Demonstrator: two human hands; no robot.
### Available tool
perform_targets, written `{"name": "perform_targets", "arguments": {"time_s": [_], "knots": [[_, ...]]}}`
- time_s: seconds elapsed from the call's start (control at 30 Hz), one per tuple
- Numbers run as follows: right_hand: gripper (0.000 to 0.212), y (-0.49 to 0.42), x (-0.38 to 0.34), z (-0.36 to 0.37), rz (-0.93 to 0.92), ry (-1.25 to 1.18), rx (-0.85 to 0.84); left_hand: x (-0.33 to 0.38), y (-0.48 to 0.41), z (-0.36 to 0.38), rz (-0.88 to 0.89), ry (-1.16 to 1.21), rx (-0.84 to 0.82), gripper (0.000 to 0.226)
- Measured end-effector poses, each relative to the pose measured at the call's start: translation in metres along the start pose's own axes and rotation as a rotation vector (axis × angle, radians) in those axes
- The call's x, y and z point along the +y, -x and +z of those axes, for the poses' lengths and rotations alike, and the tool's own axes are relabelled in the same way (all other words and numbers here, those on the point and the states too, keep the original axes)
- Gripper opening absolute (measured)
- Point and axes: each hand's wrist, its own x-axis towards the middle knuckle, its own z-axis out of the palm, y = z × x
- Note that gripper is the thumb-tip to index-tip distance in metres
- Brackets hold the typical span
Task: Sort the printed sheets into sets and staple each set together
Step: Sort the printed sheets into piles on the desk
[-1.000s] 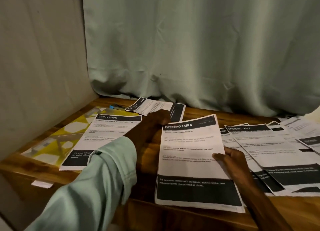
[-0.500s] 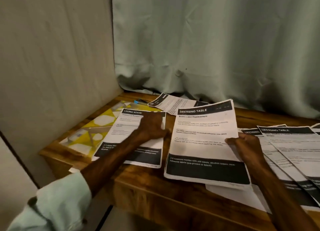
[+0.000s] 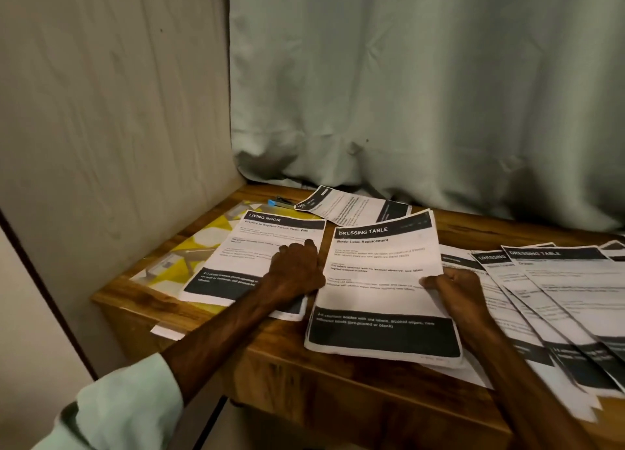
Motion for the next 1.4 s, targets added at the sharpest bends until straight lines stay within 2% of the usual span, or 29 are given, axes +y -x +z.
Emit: {"name": "perform_targets", "arguments": {"time_s": [0.2, 0.3, 0.53, 0.63, 0.73, 0.8, 0.83, 0.87, 0.93, 1.03, 1.2, 1.3, 1.4], "knots": [[0.028, 0.0, -0.003, 0.01, -0.017, 0.012, -0.026, -0.007, 0.017, -0.019, 0.14, -0.111, 0.111, 0.06], [0.029, -0.001, -0.005, 0.016, -0.027, 0.026, -0.022, -0.021, 0.015, -0.02, 0.165, -0.133, 0.133, 0.049], [0.019, -0.006, -0.004, 0.04, -0.036, 0.054, -0.031, -0.05, 0.009, -0.025, 0.119, -0.204, 0.099, 0.037], [0.004, -0.005, -0.008, 0.051, -0.022, 0.021, -0.033, -0.062, 0.009, -0.026, 0.088, -0.186, 0.096, 0.032], [0.018, -0.008, -0.01, 0.061, -0.041, 0.001, -0.029, -0.066, 0.008, -0.025, 0.072, -0.184, 0.087, 0.033], [0.014, -0.01, -0.011, 0.069, -0.044, 0.002, -0.025, -0.067, 0.007, -0.026, 0.075, -0.185, 0.075, 0.036], [0.006, -0.01, -0.012, 0.072, -0.041, 0.01, -0.017, -0.067, 0.007, -0.027, 0.079, -0.183, 0.071, 0.038], [0.006, -0.012, -0.01, 0.075, -0.046, 0.044, -0.014, -0.068, 0.007, -0.027, 0.081, -0.182, 0.069, 0.04], [0.021, -0.016, -0.005, 0.082, -0.064, 0.108, -0.029, -0.07, 0.007, -0.028, 0.076, -0.166, 0.066, 0.039], [0.025, -0.017, -0.003, 0.087, -0.078, 0.19, -0.051, -0.075, 0.005, -0.024, 0.063, -0.135, 0.063, 0.04], [0.036, -0.018, -0.013, 0.089, -0.216, 0.386, -0.038, -0.076, 0.005, -0.023, 0.001, -0.137, 0.041, 0.045], [0.026, -0.014, -0.016, 0.076, -0.281, 0.54, -0.003, -0.065, 0.015, -0.029, 0.028, -0.138, 0.134, 0.051], [0.013, -0.008, -0.019, 0.047, -0.307, 0.569, 0.063, -0.037, 0.028, -0.032, 0.108, -0.101, 0.263, 0.051]]}}
